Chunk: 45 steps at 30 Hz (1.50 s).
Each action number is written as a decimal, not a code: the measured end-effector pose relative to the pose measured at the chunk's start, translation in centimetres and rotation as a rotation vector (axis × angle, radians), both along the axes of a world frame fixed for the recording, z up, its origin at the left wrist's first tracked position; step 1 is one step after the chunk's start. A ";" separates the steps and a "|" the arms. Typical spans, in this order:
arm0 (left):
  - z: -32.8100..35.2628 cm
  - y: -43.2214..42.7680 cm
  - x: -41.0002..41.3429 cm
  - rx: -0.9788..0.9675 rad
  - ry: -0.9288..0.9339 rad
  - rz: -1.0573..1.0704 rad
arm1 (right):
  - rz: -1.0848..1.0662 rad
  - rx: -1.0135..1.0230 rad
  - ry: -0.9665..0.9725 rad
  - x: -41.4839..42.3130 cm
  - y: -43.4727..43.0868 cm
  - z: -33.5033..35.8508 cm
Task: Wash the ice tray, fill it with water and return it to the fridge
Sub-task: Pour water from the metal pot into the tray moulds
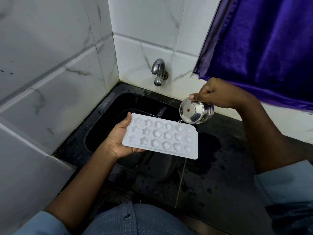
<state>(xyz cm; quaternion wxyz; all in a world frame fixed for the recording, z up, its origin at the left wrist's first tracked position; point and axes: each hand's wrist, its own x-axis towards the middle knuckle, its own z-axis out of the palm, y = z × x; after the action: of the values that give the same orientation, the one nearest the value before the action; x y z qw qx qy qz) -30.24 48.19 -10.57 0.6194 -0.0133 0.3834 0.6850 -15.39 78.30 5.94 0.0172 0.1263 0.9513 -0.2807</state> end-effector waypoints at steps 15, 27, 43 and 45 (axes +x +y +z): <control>0.2 -0.3 -0.2 0.027 0.016 0.014 | -0.006 0.036 -0.003 0.5 0.3 0.1; -0.2 -1.0 -0.4 0.043 0.000 0.017 | 0.000 0.071 -0.016 0.1 -0.4 -0.1; 0.1 -1.5 -1.1 0.016 0.014 0.066 | -0.027 0.047 -0.002 0.5 0.5 -0.7; 0.1 -1.6 -1.3 0.022 0.012 0.080 | -0.028 0.040 -0.002 0.6 0.5 -0.8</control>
<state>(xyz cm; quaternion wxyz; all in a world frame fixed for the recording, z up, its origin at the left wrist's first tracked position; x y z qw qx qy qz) -31.58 46.56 -10.51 0.5893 -0.0178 0.3786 0.7134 -14.76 78.82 5.17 0.0118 0.1403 0.9548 -0.2620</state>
